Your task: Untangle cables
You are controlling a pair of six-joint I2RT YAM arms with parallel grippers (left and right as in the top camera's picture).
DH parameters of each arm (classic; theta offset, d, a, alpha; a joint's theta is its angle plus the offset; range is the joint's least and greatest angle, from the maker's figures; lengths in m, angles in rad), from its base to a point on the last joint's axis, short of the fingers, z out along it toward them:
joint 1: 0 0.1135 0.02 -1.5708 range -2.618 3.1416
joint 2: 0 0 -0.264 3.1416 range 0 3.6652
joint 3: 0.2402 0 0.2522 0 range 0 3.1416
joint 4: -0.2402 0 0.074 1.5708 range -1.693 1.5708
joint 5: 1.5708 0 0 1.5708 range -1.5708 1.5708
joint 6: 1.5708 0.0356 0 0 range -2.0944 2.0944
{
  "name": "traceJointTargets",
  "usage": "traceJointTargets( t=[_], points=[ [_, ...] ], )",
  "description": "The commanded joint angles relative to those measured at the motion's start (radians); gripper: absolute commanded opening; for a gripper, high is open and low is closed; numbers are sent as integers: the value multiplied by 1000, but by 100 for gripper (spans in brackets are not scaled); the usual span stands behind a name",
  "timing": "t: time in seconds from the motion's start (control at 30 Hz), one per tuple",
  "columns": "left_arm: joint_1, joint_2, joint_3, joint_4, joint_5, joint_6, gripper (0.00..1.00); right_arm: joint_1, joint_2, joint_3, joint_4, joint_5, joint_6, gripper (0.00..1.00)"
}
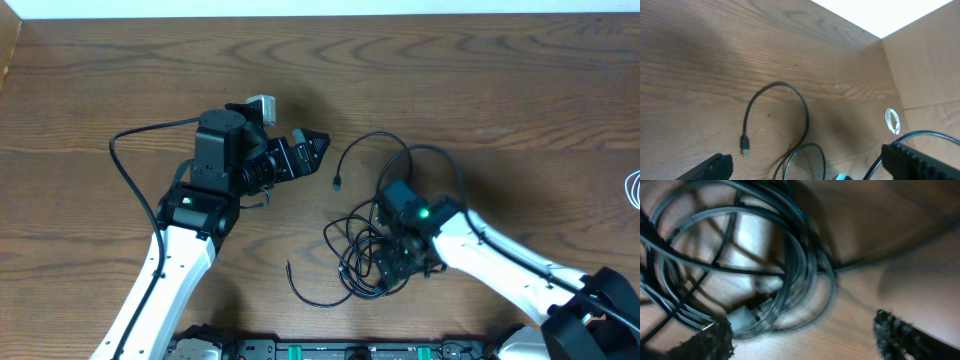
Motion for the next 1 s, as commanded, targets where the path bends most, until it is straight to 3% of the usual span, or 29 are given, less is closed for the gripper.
traceJointTargets(
  t=[0.0, 0.07, 0.17, 0.27, 0.47, 0.57, 0.6, 0.67, 0.73, 0.83, 0.9, 0.97],
  points=[
    [-1, -3, -6, -2, -20, 23, 97, 8, 2, -64, 116, -11, 50, 73],
    [-1, -3, -6, -6, -19, 23, 97, 0, 3, -72, 161, -10, 65, 42],
    [-1, -3, -6, -3, -20, 23, 97, -10, 4, -72, 271, 61, 48, 17],
    [-1, -3, -6, -2, -20, 23, 97, -11, 20, -72, 396, 114, -35, 2],
    [-1, -3, -6, -9, -19, 23, 97, -112, 102, -61, 617, 222, -69, 1],
    [-1, -3, -6, -10, -16, 23, 97, -217, 124, -2, 606, 158, -78, 2],
    [-1, -3, -6, -11, -12, 24, 97, -240, 122, 24, 573, 109, -78, 7],
    [-3, -3, -6, -16, 2, 24, 97, -276, 107, 100, 456, -12, -78, 27],
    [-18, -3, -6, -18, 28, 44, 89, -295, 90, 183, 311, -53, -77, 31],
    [-87, -2, -6, -64, 37, 156, 88, -314, 47, 299, 88, -19, -71, 33],
    [-158, 3, -6, -119, -22, 207, 88, -324, 2, 355, -13, 16, -38, 35],
    [-231, 14, -6, -164, -111, 238, 89, -337, -59, 391, -62, 19, -38, 45]
  ],
)
